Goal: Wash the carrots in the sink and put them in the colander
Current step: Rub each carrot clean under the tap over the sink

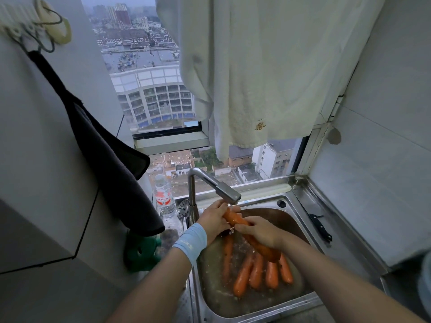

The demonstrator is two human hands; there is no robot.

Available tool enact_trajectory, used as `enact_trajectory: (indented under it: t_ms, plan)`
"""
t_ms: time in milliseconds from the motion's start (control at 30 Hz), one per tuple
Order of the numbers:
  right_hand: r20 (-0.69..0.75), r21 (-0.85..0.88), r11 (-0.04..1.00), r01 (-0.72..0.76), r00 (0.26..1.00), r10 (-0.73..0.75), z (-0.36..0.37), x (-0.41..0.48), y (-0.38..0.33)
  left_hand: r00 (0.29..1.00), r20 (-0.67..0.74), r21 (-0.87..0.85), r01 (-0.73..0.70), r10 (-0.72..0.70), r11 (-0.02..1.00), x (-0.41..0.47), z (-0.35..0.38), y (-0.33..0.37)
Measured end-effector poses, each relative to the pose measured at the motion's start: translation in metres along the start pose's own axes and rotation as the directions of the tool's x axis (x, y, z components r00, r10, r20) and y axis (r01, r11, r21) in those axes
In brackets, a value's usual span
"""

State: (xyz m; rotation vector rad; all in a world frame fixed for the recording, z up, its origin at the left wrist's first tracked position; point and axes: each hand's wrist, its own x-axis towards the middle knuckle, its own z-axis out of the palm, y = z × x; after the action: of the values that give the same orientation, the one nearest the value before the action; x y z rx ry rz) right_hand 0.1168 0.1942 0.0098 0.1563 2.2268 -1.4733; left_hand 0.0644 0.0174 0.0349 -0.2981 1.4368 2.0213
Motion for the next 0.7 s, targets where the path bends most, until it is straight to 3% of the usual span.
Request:
enact_trajectory:
  t_ms: [100,200,267,467,633,700]
  plan:
    - [-0.067,-0.05,0.998,0.035,0.997,-0.038,0.007,-0.001,-0.003,0.998,-0.068,-0.007,-0.016,0.016,1.0,0.001,0.002,-0.001]
    - [-0.119,-0.185,0.982,0.03,0.992,-0.053,0.013,0.001,-0.007,0.964,-0.26,0.038,-0.039,0.047,0.999,0.016,0.003,-0.007]
    - [-0.121,-0.193,0.981,0.021,0.992,-0.045,0.016,0.001,-0.016,0.947,-0.312,0.053,-0.064,0.078,0.997,0.035,-0.002,-0.016]
    - [-0.099,-0.021,0.992,-0.127,0.987,0.124,0.004,0.005,-0.018,0.995,-0.063,0.02,-0.07,0.071,0.997,0.016,0.01,-0.024]
    - [-0.086,-0.059,0.996,-0.063,0.995,0.058,0.009,0.004,-0.019,0.963,-0.256,0.144,-0.05,0.086,0.988,0.023,0.018,-0.019]
    - [-0.045,-0.022,0.996,-0.089,0.995,0.088,0.012,0.006,-0.02,0.945,-0.326,0.084,-0.009,0.036,0.996,0.03,0.016,-0.012]
